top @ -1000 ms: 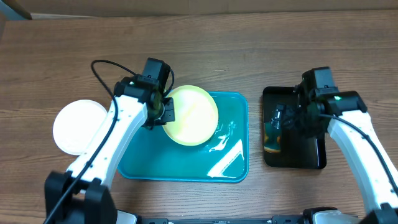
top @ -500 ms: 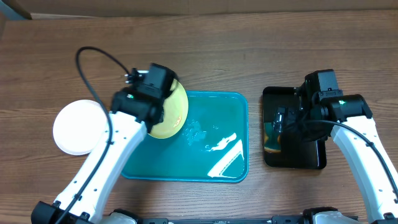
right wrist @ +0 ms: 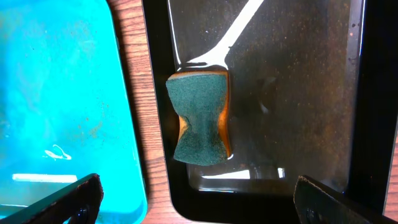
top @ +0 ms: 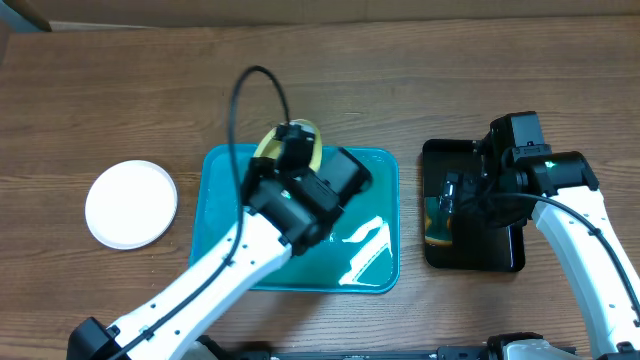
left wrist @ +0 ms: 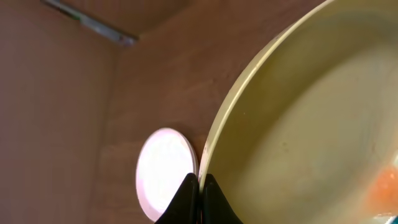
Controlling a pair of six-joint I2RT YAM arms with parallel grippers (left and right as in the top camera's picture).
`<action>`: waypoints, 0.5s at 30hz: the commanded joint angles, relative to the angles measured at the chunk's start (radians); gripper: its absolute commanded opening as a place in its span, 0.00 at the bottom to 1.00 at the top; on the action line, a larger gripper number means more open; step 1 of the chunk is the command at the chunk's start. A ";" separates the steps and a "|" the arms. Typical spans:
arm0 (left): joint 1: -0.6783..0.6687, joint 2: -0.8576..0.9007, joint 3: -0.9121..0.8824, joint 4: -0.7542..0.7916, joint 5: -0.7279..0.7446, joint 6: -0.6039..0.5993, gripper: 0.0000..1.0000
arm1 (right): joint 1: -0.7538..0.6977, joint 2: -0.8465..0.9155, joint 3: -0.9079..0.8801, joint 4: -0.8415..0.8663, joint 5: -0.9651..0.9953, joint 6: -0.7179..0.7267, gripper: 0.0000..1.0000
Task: Clean dirty plates on tray and stack at the side
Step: 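Lift the yellowish plate off the teal tray with the left gripper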
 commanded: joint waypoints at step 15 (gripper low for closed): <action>-0.095 0.090 -0.003 0.005 -0.217 -0.021 0.04 | -0.001 -0.017 0.018 0.003 0.004 -0.007 1.00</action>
